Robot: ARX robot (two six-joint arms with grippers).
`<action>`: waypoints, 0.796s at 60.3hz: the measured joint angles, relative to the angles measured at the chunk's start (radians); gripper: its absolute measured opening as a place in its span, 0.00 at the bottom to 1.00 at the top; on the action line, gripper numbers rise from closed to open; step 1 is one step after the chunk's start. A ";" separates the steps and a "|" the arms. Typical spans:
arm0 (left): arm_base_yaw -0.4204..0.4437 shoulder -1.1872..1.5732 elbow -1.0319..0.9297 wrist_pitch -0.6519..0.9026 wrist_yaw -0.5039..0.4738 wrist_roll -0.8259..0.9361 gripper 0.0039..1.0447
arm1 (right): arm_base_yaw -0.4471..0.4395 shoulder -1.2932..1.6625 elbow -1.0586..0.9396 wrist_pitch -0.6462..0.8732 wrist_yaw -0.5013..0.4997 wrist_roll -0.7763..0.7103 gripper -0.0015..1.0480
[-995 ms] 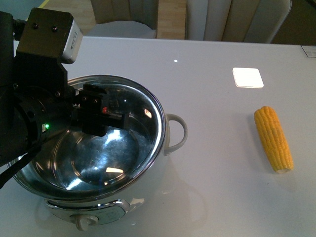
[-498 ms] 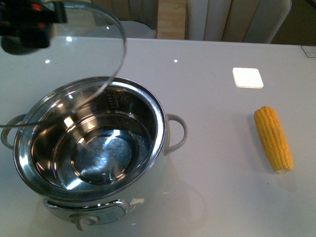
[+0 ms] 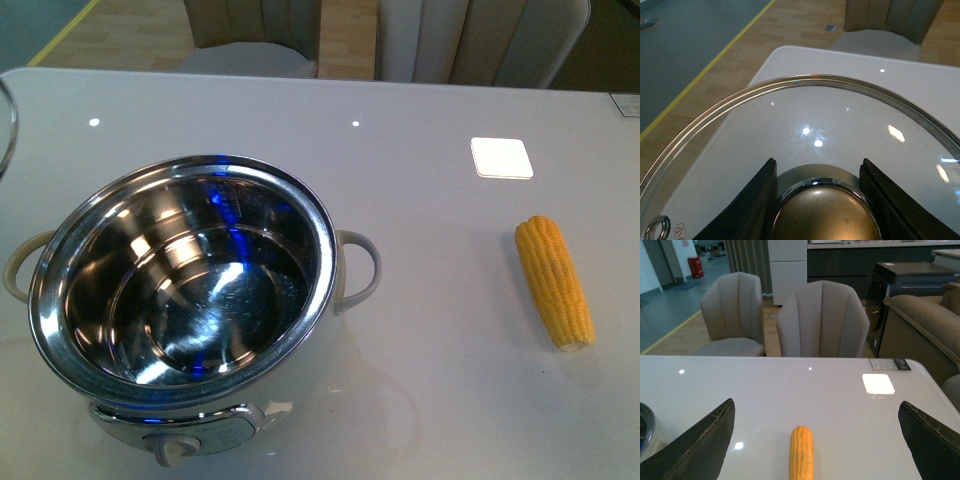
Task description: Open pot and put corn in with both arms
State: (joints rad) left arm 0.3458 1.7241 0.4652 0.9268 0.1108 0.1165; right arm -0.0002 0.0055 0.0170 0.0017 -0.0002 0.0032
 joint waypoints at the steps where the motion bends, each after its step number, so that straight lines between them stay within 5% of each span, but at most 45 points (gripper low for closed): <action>1: 0.010 0.010 -0.001 0.010 0.004 0.002 0.41 | 0.000 0.000 0.000 0.000 0.000 0.000 0.92; 17: 0.170 0.305 -0.007 0.211 0.070 0.040 0.41 | 0.000 0.000 0.000 0.000 0.000 0.000 0.92; 48: 0.157 0.702 0.272 0.280 0.061 0.040 0.41 | 0.000 0.000 0.000 0.000 0.000 0.000 0.92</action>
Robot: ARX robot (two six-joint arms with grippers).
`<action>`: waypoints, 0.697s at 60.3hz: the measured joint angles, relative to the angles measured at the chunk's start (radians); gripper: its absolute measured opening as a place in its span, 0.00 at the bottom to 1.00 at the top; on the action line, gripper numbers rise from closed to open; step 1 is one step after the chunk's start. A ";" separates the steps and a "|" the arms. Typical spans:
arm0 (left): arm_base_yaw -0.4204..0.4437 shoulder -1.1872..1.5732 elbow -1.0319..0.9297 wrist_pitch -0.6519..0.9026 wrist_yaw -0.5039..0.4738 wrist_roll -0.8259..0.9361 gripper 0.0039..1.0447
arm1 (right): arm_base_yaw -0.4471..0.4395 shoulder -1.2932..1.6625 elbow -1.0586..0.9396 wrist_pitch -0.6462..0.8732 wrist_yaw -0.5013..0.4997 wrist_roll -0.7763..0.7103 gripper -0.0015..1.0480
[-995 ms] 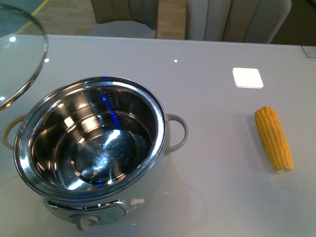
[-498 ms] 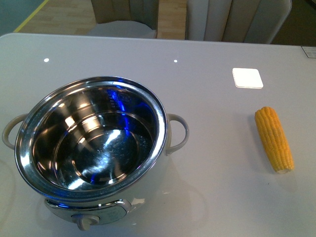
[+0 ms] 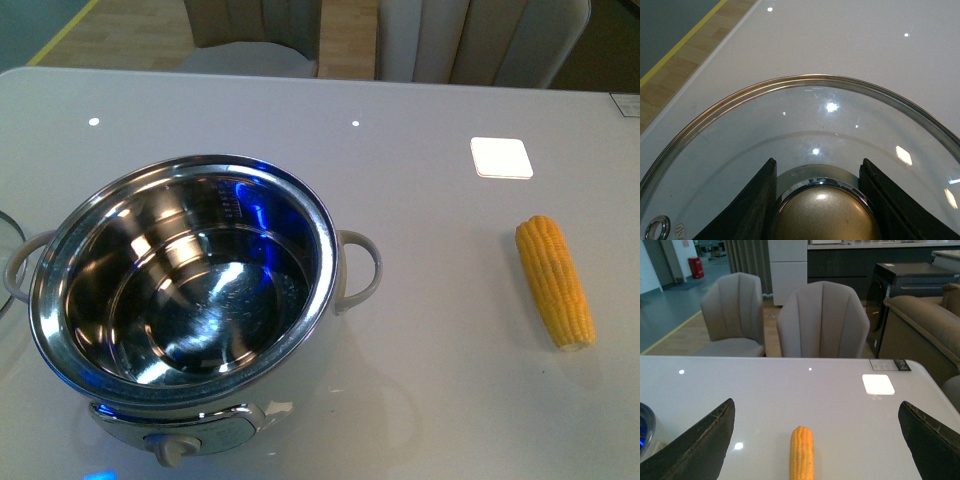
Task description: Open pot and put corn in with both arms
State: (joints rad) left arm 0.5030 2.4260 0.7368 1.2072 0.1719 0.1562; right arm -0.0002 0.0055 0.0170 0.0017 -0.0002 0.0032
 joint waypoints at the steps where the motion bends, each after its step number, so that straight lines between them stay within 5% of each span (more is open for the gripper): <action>1: -0.001 0.007 0.011 0.000 0.002 -0.001 0.41 | 0.000 0.000 0.000 0.000 0.000 0.000 0.92; 42: -0.011 0.159 0.192 -0.018 0.051 -0.048 0.41 | 0.000 0.000 0.000 0.000 0.000 0.000 0.92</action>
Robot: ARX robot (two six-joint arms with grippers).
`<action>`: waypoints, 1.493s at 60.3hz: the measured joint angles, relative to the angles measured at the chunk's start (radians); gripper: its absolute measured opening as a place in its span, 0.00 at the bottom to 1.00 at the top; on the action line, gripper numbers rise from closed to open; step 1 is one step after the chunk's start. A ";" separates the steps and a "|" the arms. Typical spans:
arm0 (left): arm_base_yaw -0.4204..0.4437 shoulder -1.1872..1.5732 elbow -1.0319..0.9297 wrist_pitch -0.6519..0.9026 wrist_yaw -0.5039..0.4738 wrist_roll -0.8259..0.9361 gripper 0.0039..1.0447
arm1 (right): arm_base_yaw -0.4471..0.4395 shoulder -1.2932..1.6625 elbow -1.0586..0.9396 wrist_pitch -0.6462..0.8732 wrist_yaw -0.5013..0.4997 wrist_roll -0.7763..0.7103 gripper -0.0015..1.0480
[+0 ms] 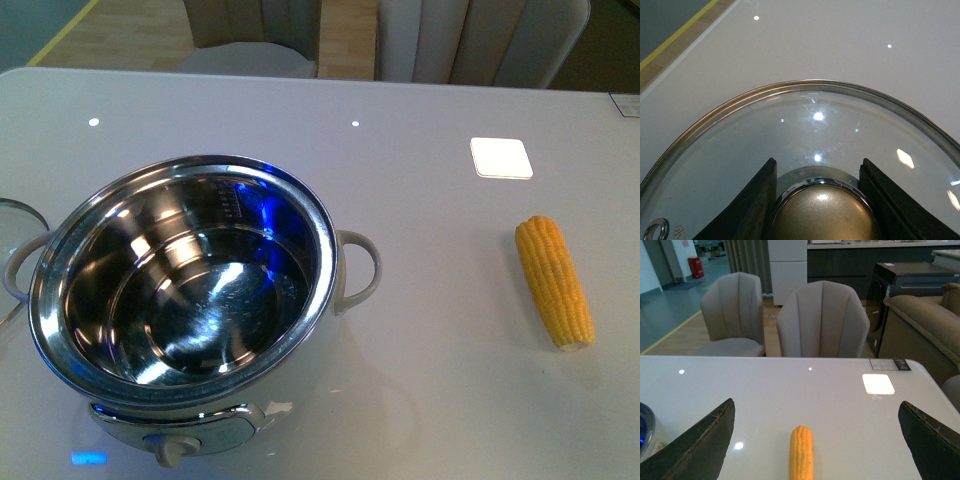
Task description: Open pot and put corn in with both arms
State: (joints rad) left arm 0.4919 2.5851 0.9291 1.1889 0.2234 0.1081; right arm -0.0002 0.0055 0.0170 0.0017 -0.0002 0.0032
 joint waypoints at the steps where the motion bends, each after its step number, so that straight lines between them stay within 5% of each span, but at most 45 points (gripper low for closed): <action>1: 0.000 0.000 0.000 0.000 0.001 0.000 0.41 | 0.000 0.000 0.000 0.000 0.000 0.000 0.92; 24: 0.000 -0.099 -0.085 0.022 0.027 -0.044 0.95 | 0.000 0.000 0.000 0.000 0.000 0.000 0.92; 39: 0.000 -0.367 -0.240 0.036 0.067 -0.113 0.94 | 0.000 0.000 0.000 0.000 0.000 0.000 0.92; 55: -0.030 -0.988 -0.422 -0.162 0.105 -0.298 0.94 | 0.000 0.000 0.000 0.000 0.000 0.000 0.92; 66: -0.121 -1.283 -0.459 -0.299 0.027 -0.356 0.94 | 0.000 0.000 0.000 0.000 0.000 0.000 0.92; 73: -0.247 -1.498 -0.541 -0.501 0.008 -0.204 0.72 | 0.000 0.000 0.000 0.000 0.000 0.000 0.92; 90: -0.362 -1.741 -0.753 -0.529 -0.102 -0.123 0.12 | 0.000 0.000 0.000 0.000 0.000 0.000 0.92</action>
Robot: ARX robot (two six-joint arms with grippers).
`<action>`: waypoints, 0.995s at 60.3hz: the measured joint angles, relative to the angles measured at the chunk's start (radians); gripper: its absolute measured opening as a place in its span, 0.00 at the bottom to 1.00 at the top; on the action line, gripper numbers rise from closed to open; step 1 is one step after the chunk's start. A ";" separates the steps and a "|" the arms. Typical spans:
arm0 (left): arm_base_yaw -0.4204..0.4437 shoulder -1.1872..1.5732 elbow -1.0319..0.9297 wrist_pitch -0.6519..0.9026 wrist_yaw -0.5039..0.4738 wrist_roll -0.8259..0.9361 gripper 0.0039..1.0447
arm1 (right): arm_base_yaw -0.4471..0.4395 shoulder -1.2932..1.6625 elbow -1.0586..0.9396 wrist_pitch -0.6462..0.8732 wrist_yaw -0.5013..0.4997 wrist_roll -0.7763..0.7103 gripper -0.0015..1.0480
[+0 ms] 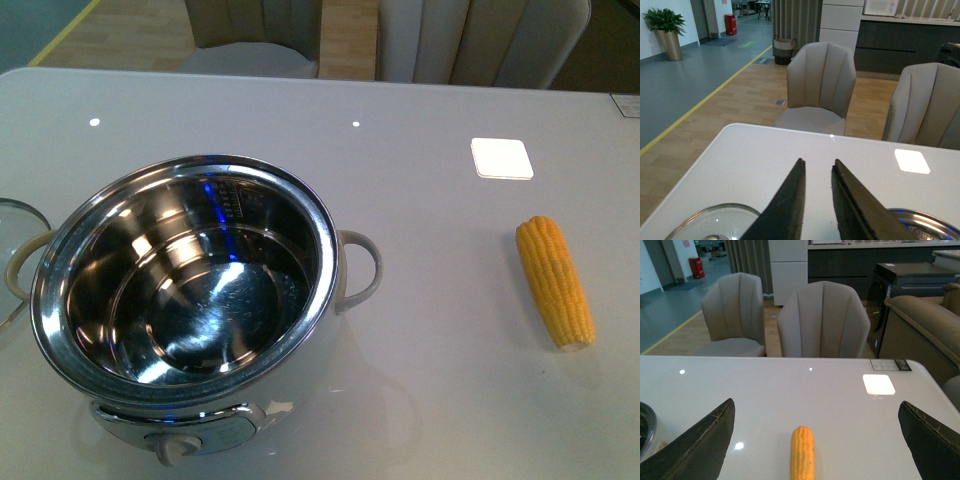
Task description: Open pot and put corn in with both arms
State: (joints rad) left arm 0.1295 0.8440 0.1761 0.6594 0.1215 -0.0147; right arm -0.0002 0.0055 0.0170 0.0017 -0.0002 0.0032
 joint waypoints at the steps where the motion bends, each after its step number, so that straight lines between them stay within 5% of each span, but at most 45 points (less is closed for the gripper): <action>1: -0.002 -0.005 -0.004 -0.002 -0.002 0.000 0.10 | 0.000 0.000 0.000 0.000 0.000 0.000 0.92; 4: -0.013 -0.034 -0.021 -0.011 -0.011 -0.001 0.02 | 0.000 0.000 0.000 0.000 0.000 0.000 0.92; 20: -0.124 -0.186 -0.092 -0.093 -0.115 0.004 0.03 | 0.000 0.000 0.000 0.000 -0.001 0.000 0.92; 60: -0.127 -0.514 -0.164 -0.330 -0.122 0.004 0.03 | 0.000 0.000 0.000 0.000 0.000 0.000 0.92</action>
State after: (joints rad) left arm 0.0021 0.3298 0.0124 0.3290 -0.0006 -0.0105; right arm -0.0002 0.0055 0.0170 0.0017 -0.0002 0.0032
